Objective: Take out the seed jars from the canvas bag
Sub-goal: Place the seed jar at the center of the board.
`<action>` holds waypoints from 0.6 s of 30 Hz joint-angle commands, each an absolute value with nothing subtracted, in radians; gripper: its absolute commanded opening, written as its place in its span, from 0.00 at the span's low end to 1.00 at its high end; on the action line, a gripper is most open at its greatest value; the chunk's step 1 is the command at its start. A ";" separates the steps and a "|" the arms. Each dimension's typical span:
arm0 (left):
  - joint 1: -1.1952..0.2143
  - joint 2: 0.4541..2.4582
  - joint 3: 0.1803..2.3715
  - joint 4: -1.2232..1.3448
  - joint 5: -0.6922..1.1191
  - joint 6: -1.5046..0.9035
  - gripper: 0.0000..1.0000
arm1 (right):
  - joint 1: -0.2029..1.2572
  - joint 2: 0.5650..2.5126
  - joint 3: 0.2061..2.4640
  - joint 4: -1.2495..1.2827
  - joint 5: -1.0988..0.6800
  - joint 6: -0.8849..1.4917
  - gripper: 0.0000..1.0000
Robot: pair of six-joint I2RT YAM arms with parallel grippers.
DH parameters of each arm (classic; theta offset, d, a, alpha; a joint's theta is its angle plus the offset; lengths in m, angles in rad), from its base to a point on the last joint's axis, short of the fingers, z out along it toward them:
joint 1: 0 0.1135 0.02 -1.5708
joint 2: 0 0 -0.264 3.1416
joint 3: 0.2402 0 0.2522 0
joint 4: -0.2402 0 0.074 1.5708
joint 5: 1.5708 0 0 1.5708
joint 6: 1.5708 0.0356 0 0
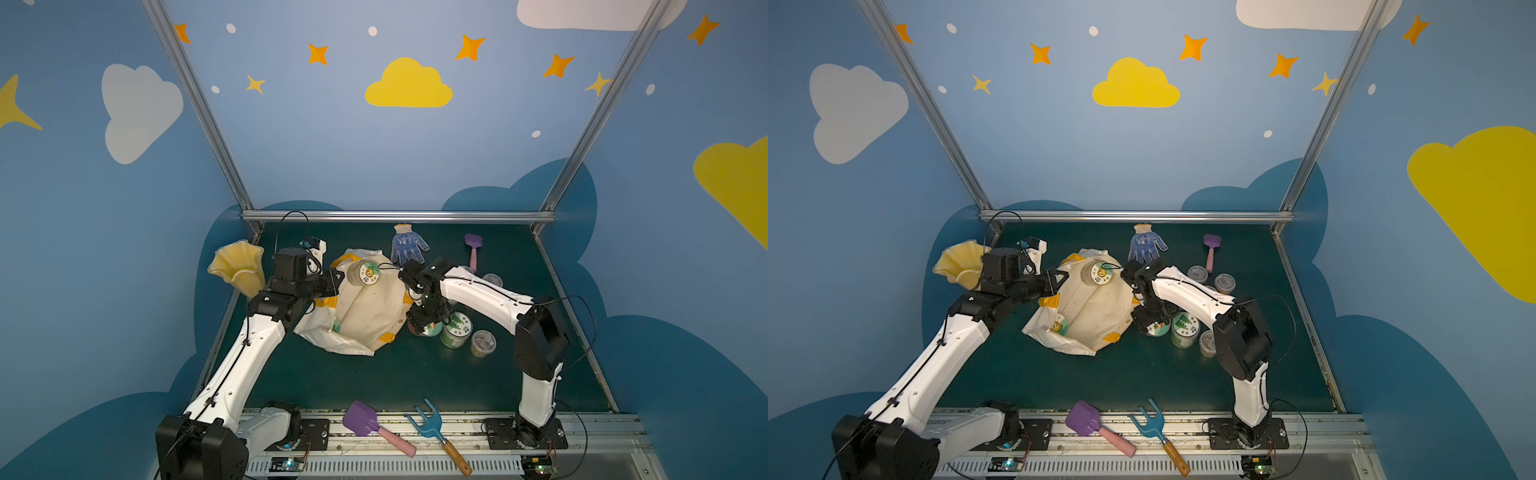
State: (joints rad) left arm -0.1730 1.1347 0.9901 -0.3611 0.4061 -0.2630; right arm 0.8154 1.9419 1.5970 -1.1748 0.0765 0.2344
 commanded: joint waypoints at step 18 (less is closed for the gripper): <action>-0.172 1.103 0.986 -0.359 0.403 -0.252 0.07 | 0.826 1.934 1.634 -1.200 0.104 0.251 0.92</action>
State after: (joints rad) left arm -0.1730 1.1275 0.9890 -0.3645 0.4019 -0.2626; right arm 0.8288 1.9633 1.6066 -1.1790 0.0902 0.2317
